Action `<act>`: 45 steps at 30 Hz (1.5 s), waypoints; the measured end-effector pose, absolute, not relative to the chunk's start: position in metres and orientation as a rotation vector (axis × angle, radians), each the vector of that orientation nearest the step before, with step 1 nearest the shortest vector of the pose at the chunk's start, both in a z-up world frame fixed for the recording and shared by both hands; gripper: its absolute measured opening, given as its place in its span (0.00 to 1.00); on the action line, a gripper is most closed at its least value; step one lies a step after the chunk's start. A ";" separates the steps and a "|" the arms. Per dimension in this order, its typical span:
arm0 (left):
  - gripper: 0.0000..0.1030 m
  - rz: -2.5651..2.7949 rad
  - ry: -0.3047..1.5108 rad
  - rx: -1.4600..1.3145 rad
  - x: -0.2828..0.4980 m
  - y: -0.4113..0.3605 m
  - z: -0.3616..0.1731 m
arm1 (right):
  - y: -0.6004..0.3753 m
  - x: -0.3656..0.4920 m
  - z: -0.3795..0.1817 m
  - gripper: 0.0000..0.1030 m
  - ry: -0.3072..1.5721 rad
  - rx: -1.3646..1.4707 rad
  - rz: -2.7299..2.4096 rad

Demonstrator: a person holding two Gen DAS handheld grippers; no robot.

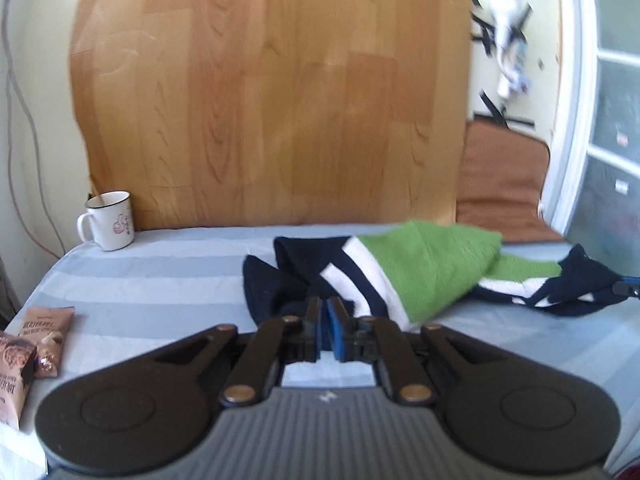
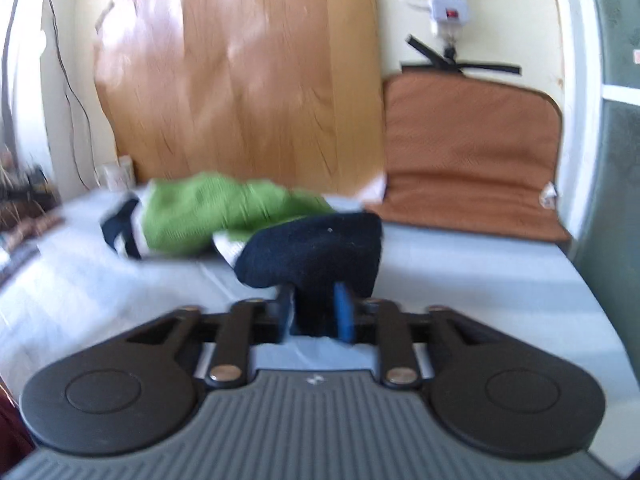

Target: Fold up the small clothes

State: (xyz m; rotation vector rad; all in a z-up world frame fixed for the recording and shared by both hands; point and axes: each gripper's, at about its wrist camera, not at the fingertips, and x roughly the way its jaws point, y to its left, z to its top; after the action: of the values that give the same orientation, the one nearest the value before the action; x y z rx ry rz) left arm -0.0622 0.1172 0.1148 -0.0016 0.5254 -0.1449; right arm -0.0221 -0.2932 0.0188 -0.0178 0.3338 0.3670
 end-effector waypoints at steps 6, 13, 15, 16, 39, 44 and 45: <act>0.93 -0.185 0.466 0.049 -0.003 0.084 0.104 | -0.319 -0.016 0.021 0.56 0.249 0.234 0.280; 0.33 -0.217 0.613 0.058 0.095 0.051 0.075 | -0.308 0.025 0.020 0.74 0.281 0.378 0.310; 0.09 -0.232 0.683 0.067 0.098 0.041 0.067 | -0.302 0.046 0.011 0.75 0.341 0.419 0.339; 0.09 -0.234 0.675 0.070 0.091 0.040 0.065 | -0.298 0.056 0.006 0.74 0.376 0.426 0.345; 0.89 -0.291 0.496 0.150 -0.040 0.075 0.099 | -0.246 0.072 0.056 0.72 0.331 0.045 0.627; 0.83 -0.328 0.571 0.122 -0.015 0.061 0.081 | -0.213 0.137 0.046 0.75 0.458 -0.038 0.684; 0.76 -0.338 0.588 0.108 -0.012 0.061 0.077 | -0.211 0.145 0.042 0.75 0.490 -0.049 0.680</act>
State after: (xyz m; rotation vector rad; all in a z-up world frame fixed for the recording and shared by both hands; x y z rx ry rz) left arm -0.0125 0.0607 0.0773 0.1077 0.5878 -0.3378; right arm 0.1451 -0.2105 0.0424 -0.0495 0.4904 0.6800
